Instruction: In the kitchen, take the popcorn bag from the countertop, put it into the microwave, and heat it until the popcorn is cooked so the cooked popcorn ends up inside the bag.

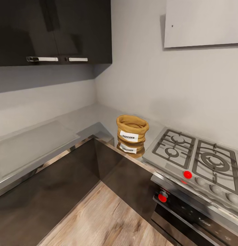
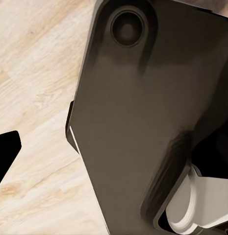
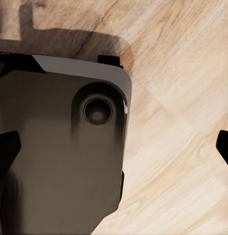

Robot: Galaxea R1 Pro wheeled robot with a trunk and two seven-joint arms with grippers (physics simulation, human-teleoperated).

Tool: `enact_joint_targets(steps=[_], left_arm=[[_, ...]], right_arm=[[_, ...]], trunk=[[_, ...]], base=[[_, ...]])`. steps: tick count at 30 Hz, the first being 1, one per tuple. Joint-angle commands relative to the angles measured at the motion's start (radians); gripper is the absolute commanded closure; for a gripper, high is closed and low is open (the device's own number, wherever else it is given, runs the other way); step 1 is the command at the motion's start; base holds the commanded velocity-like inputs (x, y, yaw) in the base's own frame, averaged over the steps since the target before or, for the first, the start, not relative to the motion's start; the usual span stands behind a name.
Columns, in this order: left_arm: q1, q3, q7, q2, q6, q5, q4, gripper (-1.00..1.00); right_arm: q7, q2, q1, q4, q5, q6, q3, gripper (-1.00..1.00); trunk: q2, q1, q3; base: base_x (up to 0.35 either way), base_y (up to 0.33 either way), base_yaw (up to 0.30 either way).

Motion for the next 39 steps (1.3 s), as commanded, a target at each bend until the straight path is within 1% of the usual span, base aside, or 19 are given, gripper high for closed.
enact_joint_targets(steps=[1, 3, 5, 7, 8, 10, 11, 13, 15, 16, 18, 19, 21, 24, 26, 29, 30, 32, 39], left_arm=[[0.0, 0.002, 0.004, 0.0, -0.002, 0.002, 0.0, -1.0], [0.0, 0.002, 0.005, -0.001, -0.002, 0.002, 0.0, -1.0], [0.0, 0.002, 0.006, -0.002, -0.002, 0.0, 0.0, -1.0], [0.0, 0.002, 0.006, -0.002, -0.002, -0.001, 0.0, -1.0], [0.0, 0.002, 0.006, -0.002, -0.002, -0.003, 0.0, -1.0], [0.0, 0.001, 0.006, -0.002, -0.002, -0.006, 0.0, -1.0], [0.0, 0.001, 0.006, -0.002, -0.002, -0.007, 0.0, -1.0], [0.0, 0.0, 0.006, -0.002, -0.002, -0.008, 0.0, -1.0], [0.0, -0.001, 0.006, -0.003, -0.002, -0.009, 0.0, -1.0], [0.0, -0.001, 0.006, -0.003, -0.002, -0.01, 0.0, -1.0], [0.0, -0.002, 0.006, -0.006, -0.001, -0.01, 0.001, -1.0], [0.0, -0.002, 0.006, -0.007, -0.001, -0.01, 0.0, -1.0], [0.0, -0.003, 0.005, -0.009, -0.001, -0.011, 0.001, -1.0], [0.0, -0.004, 0.004, -0.009, -0.001, -0.011, 0.001, -1.0], [0.0, -0.004, 0.005, -0.01, -0.001, -0.011, 0.0, -1.0], [0.0, -0.004, 0.005, -0.01, -0.001, -0.011, 0.001, -1.0], [0.0, -0.004, 0.004, -0.01, -0.001, -0.011, 0.0, -1.0], [0.0, -0.004, 0.005, -0.01, -0.001, -0.011, 0.001, -1.0], [0.0, -0.004, 0.004, -0.01, -0.001, -0.012, 0.001, -1.0]], right_arm=[[-0.001, 0.003, -0.001, -0.004, 0.013, -0.003, -0.009, -1.0], [0.003, 0.018, -0.002, -0.059, 0.035, 0.0, -0.01, -1.0], [0.006, 0.053, -0.002, -0.15, 0.081, 0.036, -0.01, -1.0], [0.013, 0.103, -0.002, -0.261, 0.121, 0.127, -0.01, -1.0], [0.031, 0.141, -0.002, -0.336, 0.132, 0.187, -0.01, -1.0], [0.094, 0.193, -0.002, -0.47, 0.141, 0.285, -0.003, -1.0], [0.129, 0.201, -0.002, -0.522, 0.142, 0.328, 0.014, -1.0], [0.231, 0.201, -0.002, -0.647, 0.139, 0.442, 0.109, -1.0], [0.346, 0.201, -0.002, -0.799, 0.117, 0.571, 0.234, -1.0], [0.417, 0.201, -0.002, -0.982, 0.073, 0.696, 0.317, -1.0], [0.464, 0.201, -0.002, -1.209, 0.01, 0.884, 0.454, -1.0], [0.477, 0.201, -0.002, -1.298, -0.03, 0.977, 0.52, -1.0], [0.487, 0.201, 0.002, -1.396, -0.11, 1.111, 0.614, -1.0], [0.49, 0.201, -0.038, -1.44, -0.172, 1.129, 0.681, -1.0], [0.491, 0.201, -0.114, -1.449, -0.218, 1.129, 0.7, -1.0], [0.49, 0.201, -0.262, -1.453, -0.313, 1.129, 0.708, -1.0], [0.489, 0.201, -0.298, -1.453, -0.327, 1.129, 0.708, -1.0], [0.489, 0.201, -0.387, -1.451, -0.344, 1.129, 0.709, -1.0], [0.481, 0.201, -0.626, -1.432, -0.351, 1.129, 0.706, -1.0]], trunk=[[-0.001, 0.0, -0.001], [-0.001, 0.0, -0.001], [-0.001, 0.0, -0.001], [-0.001, 0.0, -0.001], [-0.001, 0.0, -0.001], [-0.001, 0.0, -0.001], [-0.001, 0.0, -0.001], [-0.001, 0.0, -0.001], [-0.001, 0.0, -0.001], [-0.001, 0.0, -0.001], [-0.001, 0.0, -0.001], [-0.001, 0.0, -0.001], [-0.001, 0.0, -0.001], [-0.001, 0.0, -0.001], [-0.001, 0.0, -0.001], [-0.001, 0.0, -0.001], [-0.001, 0.0, -0.001], [-0.001, 0.0, -0.001], [-0.001, 0.0, -0.001]], base=[[0.0, 0.0, 0.0], [0.0, 0.0, 0.0], [0.0, 0.0, 0.0], [0.0, 0.0, 0.0], [0.0, 0.0, 0.0], [0.0, 0.0, 0.0], [0.0, 0.0, 0.0], [0.0, 0.0, 0.0], [0.0, 0.0, 0.0], [0.0, 0.0, 0.0], [0.0, 0.0, 0.0], [0.0, 0.0, 0.0], [0.0, 0.0, 0.0], [0.0, 0.0, 0.0], [0.0, 0.0, 0.0], [0.0, 0.0, 0.0], [0.0, 0.0, 0.0], [0.0, 0.0, 0.0], [0.0, 0.0, 0.0]])
